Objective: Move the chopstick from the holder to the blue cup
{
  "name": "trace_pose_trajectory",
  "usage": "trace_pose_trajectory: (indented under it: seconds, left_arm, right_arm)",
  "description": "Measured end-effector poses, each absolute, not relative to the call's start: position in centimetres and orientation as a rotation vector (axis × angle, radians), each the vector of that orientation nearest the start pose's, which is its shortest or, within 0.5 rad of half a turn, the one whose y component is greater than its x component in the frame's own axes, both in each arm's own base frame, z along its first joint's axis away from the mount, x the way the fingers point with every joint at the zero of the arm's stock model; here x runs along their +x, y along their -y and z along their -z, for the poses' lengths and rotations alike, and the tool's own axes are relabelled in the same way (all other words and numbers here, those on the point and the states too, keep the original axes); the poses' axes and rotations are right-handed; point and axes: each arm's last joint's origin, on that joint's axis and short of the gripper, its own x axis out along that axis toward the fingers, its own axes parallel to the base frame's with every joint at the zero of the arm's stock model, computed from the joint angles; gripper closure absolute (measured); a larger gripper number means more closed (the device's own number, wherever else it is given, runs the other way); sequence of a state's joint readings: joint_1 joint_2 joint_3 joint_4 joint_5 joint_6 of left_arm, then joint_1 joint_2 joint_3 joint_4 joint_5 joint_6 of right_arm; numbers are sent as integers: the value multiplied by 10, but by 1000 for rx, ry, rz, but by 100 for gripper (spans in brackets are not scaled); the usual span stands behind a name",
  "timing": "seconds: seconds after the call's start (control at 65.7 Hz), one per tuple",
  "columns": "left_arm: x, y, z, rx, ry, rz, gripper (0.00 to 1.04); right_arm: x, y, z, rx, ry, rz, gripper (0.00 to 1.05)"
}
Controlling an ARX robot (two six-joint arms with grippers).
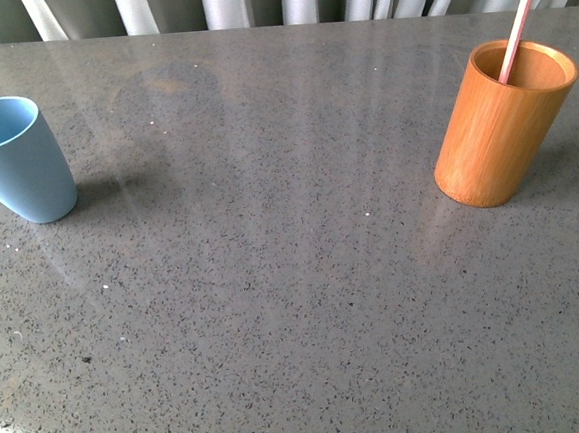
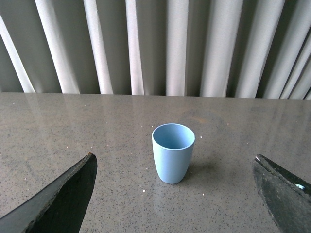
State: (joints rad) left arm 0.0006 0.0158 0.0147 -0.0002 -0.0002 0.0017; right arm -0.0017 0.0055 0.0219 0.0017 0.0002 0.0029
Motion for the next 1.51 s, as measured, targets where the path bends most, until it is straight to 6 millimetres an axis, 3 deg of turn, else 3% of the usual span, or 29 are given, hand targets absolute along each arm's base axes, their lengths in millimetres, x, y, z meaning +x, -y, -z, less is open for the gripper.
trace_pose_trajectory:
  seconds: [0.335,0.411,0.457,0.639,0.761,1.035,1.233,1.507]
  left_arm:
    - [98,0,-167,1,-2,-1,9]
    - [100,2,-166,-111,-291,18,9]
    - [106,5,-166,-139,-358,20,9]
    - [138,3,-188,-160,-303,64,9]
    - [172,-9,-196,-155,-312,63,9]
    - [261,-38,-186,-154,-498,31,9]
    - [291,-49,-184,-165,-579,42,9]
    - [308,-53,-172,-192,-648,82,9]
  right_arm:
    - [97,0,-171,3,18,2,9]
    - [97,0,-171,3,18,1,9]
    - [97,0,-171,3,18,2,9]
    - [97,0,-171,3,18,2,9]
    - [97,0,-171,3,18,2,9]
    - [97,0,-171,3,18,2,9]
    - [97,0,-171,3,18,2,9]
    - [97,0,-171,3,18,2,9]
